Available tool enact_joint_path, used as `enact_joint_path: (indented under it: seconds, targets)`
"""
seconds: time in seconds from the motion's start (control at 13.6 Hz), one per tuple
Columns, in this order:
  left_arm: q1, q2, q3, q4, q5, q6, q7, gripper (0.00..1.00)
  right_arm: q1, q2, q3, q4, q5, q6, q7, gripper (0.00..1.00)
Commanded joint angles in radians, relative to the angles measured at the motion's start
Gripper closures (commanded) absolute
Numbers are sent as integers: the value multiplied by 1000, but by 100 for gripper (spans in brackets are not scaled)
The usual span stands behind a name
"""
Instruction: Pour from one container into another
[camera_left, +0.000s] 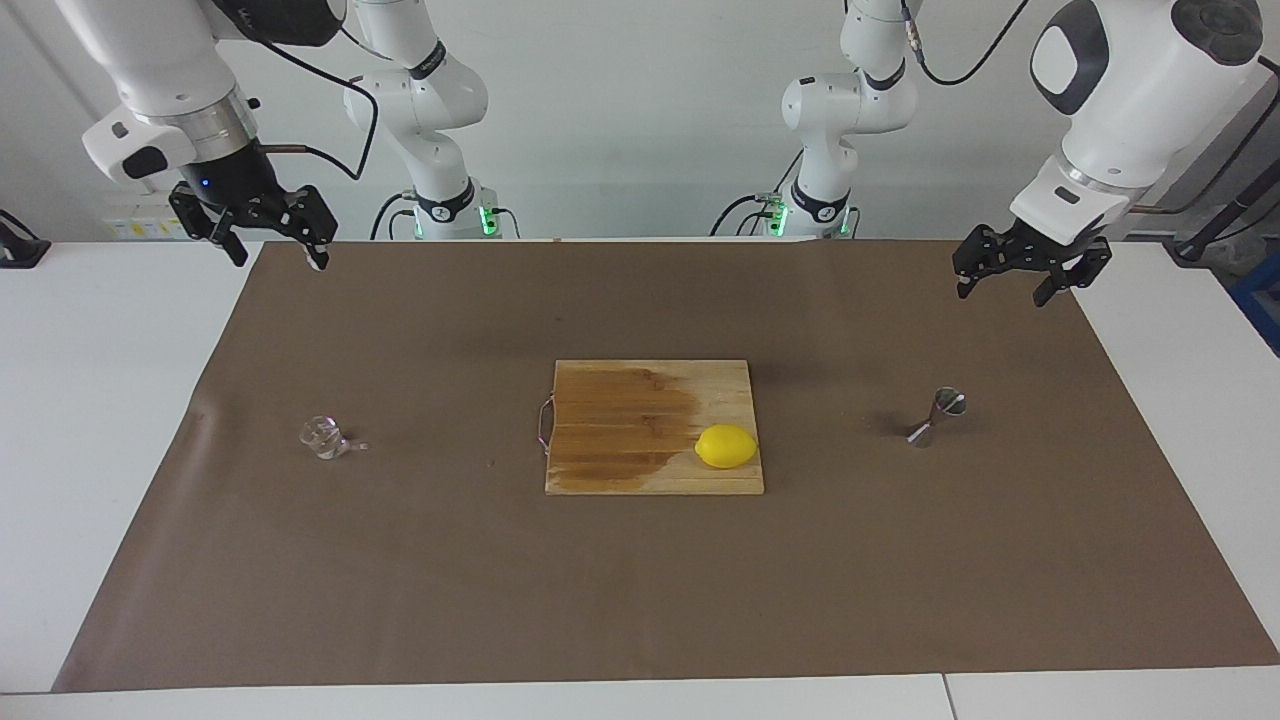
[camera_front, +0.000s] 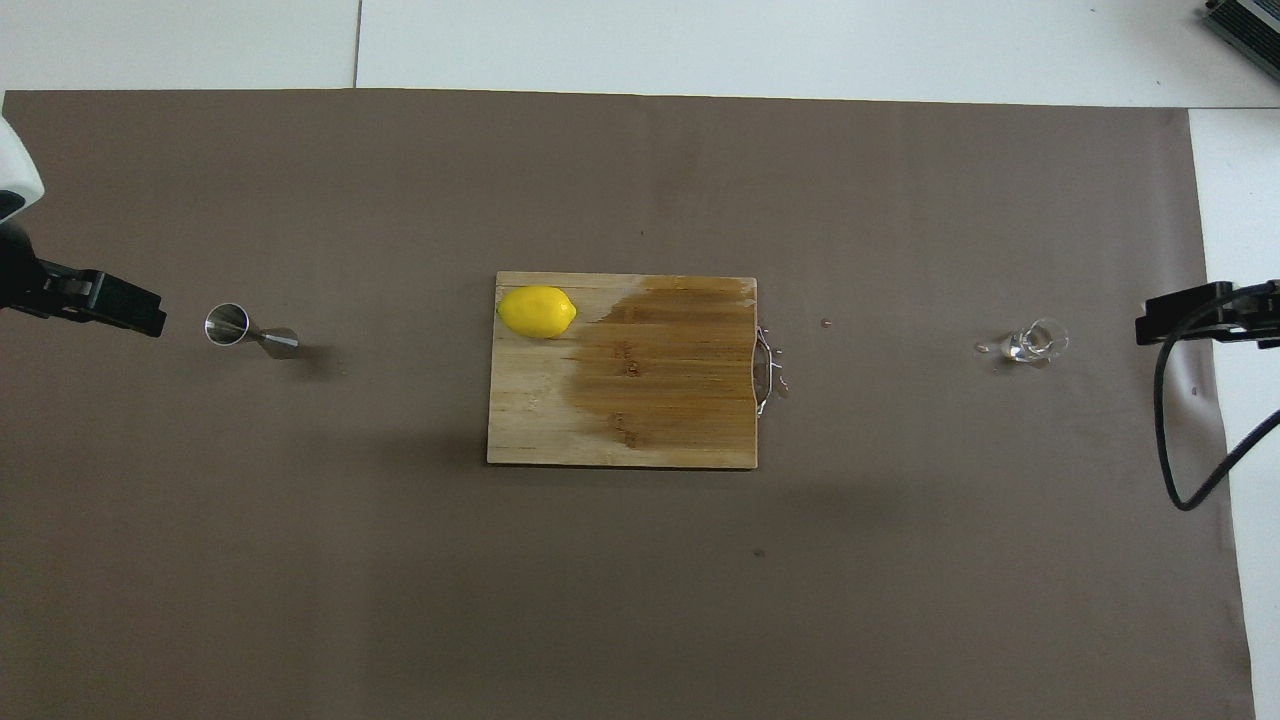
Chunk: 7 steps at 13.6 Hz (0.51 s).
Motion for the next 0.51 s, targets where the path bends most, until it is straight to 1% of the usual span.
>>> enact_joint_path:
  seconds: [0.0,0.15,0.22,0.44]
  targets:
    - [4,-34,8,-36,6,-20,-9,0,-5,-18,9,-12,-10,-10,-9,0]
    - [10,-33,18,-26,7,-11,0,0,-5,-18,9,-12,-10,-10,-9,0]
    - [43,-33,21,-27,0,-15,-2,0,-5,-18,9,-12,-10,-10,-9,0]
    - [74,-31,23,-15,-100,-25,-19,0,-5,-18,9,-12,-10,-10,-9,0]
